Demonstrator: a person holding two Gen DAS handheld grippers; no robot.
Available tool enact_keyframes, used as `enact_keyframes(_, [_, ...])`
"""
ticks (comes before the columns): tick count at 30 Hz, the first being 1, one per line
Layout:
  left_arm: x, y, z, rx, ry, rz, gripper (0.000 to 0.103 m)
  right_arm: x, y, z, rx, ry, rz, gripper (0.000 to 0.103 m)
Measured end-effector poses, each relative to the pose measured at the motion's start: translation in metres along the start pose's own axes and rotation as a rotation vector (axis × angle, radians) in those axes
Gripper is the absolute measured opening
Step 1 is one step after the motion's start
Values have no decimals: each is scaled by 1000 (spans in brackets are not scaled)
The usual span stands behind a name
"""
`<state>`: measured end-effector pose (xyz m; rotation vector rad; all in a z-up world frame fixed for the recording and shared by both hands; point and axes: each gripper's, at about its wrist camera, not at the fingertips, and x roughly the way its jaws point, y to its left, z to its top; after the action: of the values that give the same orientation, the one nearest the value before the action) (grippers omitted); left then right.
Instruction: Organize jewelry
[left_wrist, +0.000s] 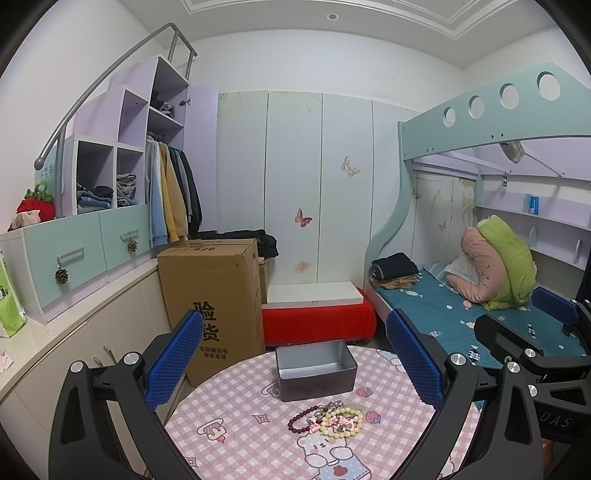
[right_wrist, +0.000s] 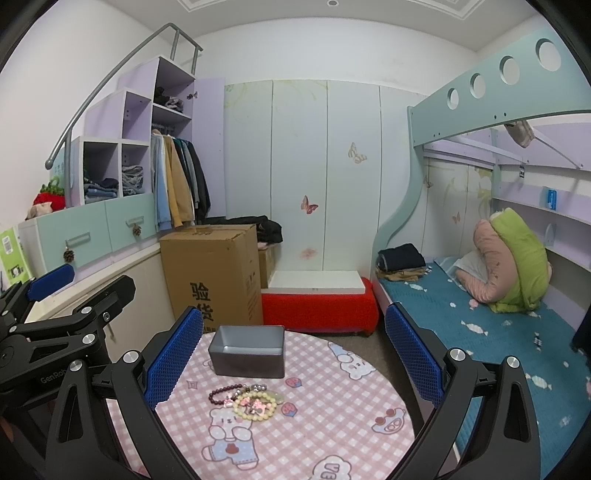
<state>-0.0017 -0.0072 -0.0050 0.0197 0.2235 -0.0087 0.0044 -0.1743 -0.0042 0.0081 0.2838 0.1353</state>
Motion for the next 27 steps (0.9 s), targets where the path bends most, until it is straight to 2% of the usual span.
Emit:
enact_keyframes(3, [3, 1, -2, -1, 2, -2, 96, 11, 0, -10, 3, 7, -3, 96])
enact_keyframes(16, [6, 0, -6, 2, 10, -1, 96, 17, -3, -9, 10, 19, -1, 96])
enact_keyframes(27, [27, 6, -14, 7, 42, -3, 96, 30, -4, -11, 15, 49, -1, 96])
